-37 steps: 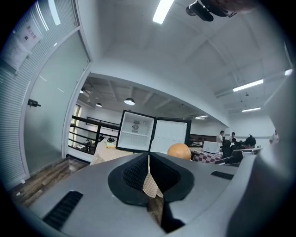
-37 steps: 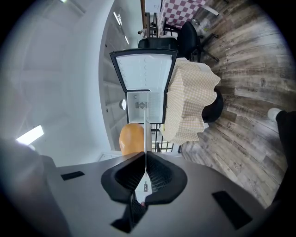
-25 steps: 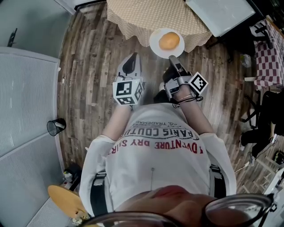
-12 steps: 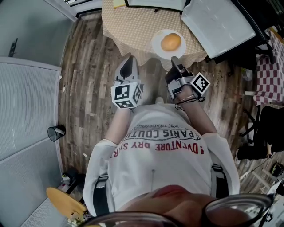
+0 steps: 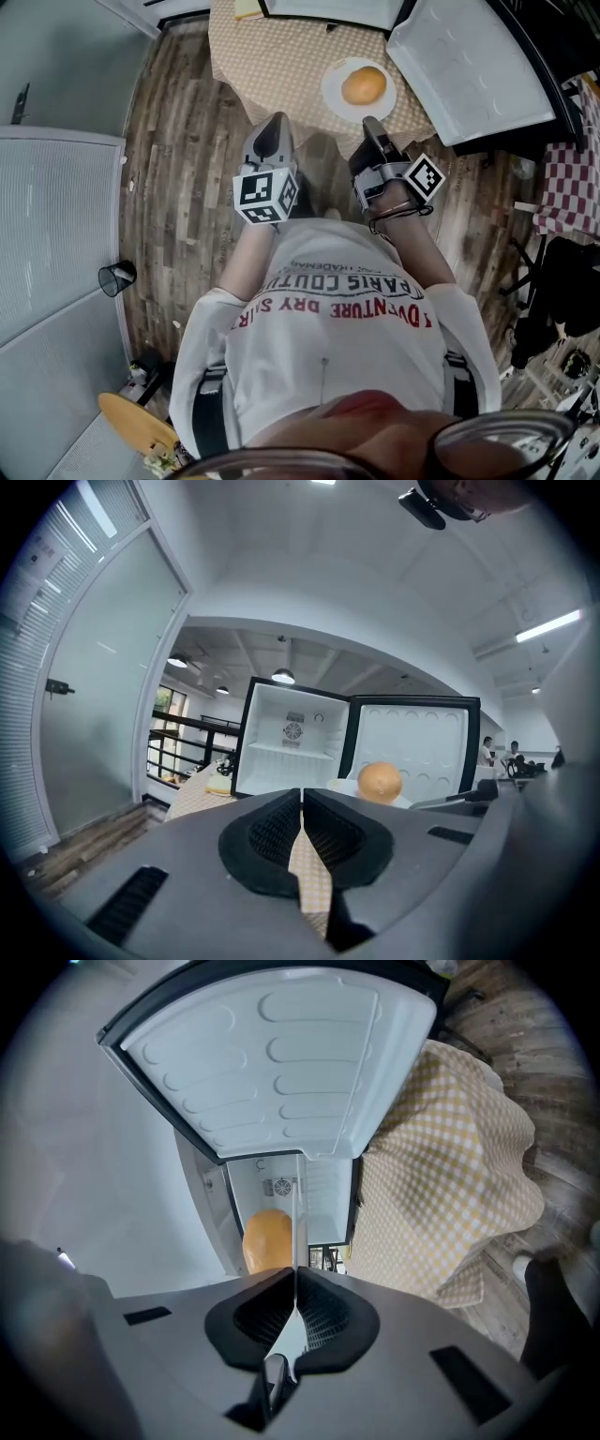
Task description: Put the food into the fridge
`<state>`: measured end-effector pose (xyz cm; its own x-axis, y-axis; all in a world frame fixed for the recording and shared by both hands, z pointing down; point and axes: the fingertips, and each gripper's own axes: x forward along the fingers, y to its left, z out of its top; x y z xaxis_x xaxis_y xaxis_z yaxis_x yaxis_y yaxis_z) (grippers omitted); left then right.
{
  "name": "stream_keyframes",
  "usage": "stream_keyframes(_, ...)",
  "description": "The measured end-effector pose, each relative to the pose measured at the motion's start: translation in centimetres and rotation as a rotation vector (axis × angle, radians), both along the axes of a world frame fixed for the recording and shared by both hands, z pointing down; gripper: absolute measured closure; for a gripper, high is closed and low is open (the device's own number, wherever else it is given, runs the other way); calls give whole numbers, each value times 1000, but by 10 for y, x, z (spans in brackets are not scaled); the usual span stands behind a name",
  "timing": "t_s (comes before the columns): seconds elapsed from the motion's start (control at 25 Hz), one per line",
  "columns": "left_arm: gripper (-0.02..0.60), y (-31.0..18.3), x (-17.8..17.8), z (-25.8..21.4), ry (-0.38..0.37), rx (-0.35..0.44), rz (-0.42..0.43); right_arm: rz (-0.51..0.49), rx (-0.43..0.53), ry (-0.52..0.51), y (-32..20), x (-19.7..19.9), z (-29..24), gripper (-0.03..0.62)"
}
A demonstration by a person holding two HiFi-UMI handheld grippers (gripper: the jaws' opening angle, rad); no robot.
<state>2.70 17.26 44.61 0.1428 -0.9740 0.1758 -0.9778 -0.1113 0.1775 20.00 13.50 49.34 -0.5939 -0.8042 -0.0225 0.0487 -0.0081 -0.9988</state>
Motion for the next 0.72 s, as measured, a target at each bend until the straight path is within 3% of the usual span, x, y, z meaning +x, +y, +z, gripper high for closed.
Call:
stream_keyframes(0.28, 554, -83, -13, -7, 2, 12, 106, 85, -1, 6, -59, -15, -4, 563)
stream_keyframes(0.72, 554, -239, -65, -19, 10, 30, 278, 273, 20, 1, -186, -60, -18, 563)
